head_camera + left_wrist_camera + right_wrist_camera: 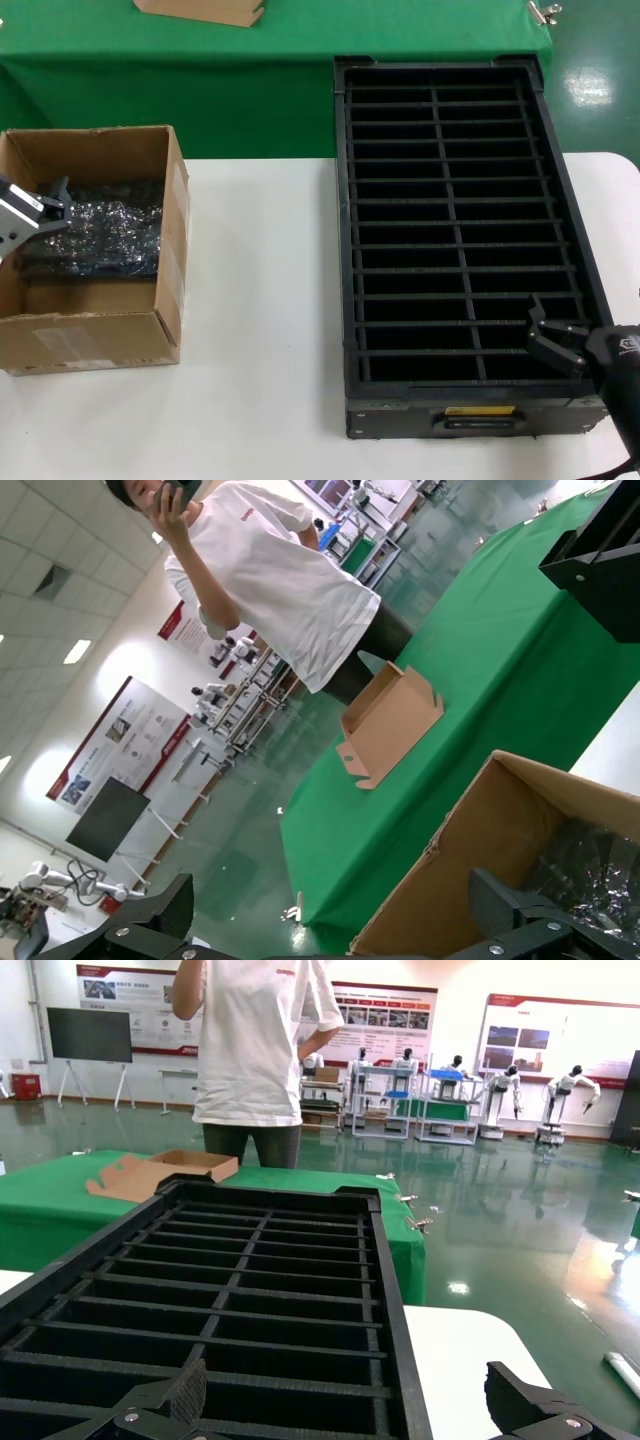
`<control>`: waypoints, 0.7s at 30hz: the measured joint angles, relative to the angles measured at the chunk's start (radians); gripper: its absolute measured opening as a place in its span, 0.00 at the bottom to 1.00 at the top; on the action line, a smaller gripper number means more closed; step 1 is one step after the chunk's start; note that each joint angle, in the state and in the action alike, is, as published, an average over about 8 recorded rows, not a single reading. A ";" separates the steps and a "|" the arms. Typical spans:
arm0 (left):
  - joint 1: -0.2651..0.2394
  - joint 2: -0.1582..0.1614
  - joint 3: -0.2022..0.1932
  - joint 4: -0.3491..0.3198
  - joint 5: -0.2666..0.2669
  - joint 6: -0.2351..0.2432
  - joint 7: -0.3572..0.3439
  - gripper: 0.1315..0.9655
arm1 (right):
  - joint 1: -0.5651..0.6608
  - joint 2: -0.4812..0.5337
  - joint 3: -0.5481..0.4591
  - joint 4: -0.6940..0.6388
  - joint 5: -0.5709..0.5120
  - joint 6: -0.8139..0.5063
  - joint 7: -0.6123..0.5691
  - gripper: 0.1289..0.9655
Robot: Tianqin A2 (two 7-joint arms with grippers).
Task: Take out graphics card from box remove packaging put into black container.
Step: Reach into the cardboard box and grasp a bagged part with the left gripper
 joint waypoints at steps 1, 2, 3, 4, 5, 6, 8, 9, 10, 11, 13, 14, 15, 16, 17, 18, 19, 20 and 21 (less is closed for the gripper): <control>-0.002 -0.001 0.003 0.001 -0.003 -0.001 0.002 1.00 | 0.000 0.000 0.000 0.000 0.000 0.000 0.000 1.00; -0.003 -0.002 0.005 0.001 -0.005 -0.001 0.004 1.00 | 0.000 0.000 0.000 0.000 0.000 0.000 0.000 1.00; -0.004 -0.003 0.007 0.002 -0.007 -0.002 0.005 1.00 | 0.000 0.000 0.000 0.000 0.000 0.000 0.000 1.00; -0.005 -0.003 0.008 0.002 -0.008 -0.002 0.006 1.00 | 0.000 0.000 0.000 0.000 0.000 0.000 0.000 1.00; -0.006 -0.003 0.009 0.002 -0.010 -0.002 0.007 1.00 | 0.000 0.000 0.000 0.000 0.000 0.000 0.000 1.00; -0.006 -0.004 0.010 0.002 -0.010 -0.002 0.007 1.00 | 0.000 0.000 0.000 0.000 0.000 0.000 0.000 1.00; -0.007 -0.004 0.011 0.002 -0.011 -0.003 0.008 1.00 | 0.000 0.000 0.000 0.000 0.000 0.000 0.000 1.00; -0.007 -0.004 0.011 0.002 -0.012 -0.003 0.008 1.00 | 0.000 0.000 0.000 0.000 0.000 0.000 0.000 1.00; -0.007 -0.004 0.011 0.002 -0.012 -0.003 0.008 1.00 | 0.000 0.000 0.000 0.000 0.000 0.000 0.000 1.00; -0.007 -0.005 0.011 0.002 -0.012 -0.003 0.008 1.00 | 0.000 0.000 0.000 0.000 0.000 0.000 0.000 1.00; -0.007 -0.005 0.012 0.002 -0.012 -0.003 0.008 1.00 | 0.000 0.000 0.000 0.000 0.000 0.000 0.000 1.00; -0.007 -0.005 0.012 0.002 -0.012 -0.003 0.008 1.00 | 0.000 0.000 0.000 0.000 0.000 0.000 0.000 1.00; -0.007 -0.005 0.012 0.002 -0.012 -0.003 0.008 1.00 | 0.000 0.000 0.000 0.000 0.000 0.000 0.000 1.00; -0.008 -0.005 0.012 0.003 -0.013 -0.003 0.008 1.00 | 0.000 0.000 0.000 0.000 0.000 0.000 0.000 1.00; -0.013 -0.005 0.017 0.007 -0.013 0.000 0.012 1.00 | 0.000 0.000 0.000 0.000 0.000 0.000 0.000 1.00; -0.023 -0.004 0.024 0.016 -0.012 0.007 0.020 1.00 | 0.000 0.000 0.000 0.000 0.000 0.000 0.000 1.00; -0.037 -0.003 0.034 0.029 -0.011 0.018 0.033 1.00 | 0.000 0.000 0.000 0.000 0.000 0.000 0.000 1.00; -0.056 0.000 0.047 0.048 -0.010 0.032 0.051 1.00 | 0.000 0.000 0.000 0.000 0.000 0.000 0.000 1.00; -0.080 0.003 0.064 0.071 -0.010 0.048 0.074 1.00 | 0.000 0.000 0.000 0.000 0.000 0.000 0.000 1.00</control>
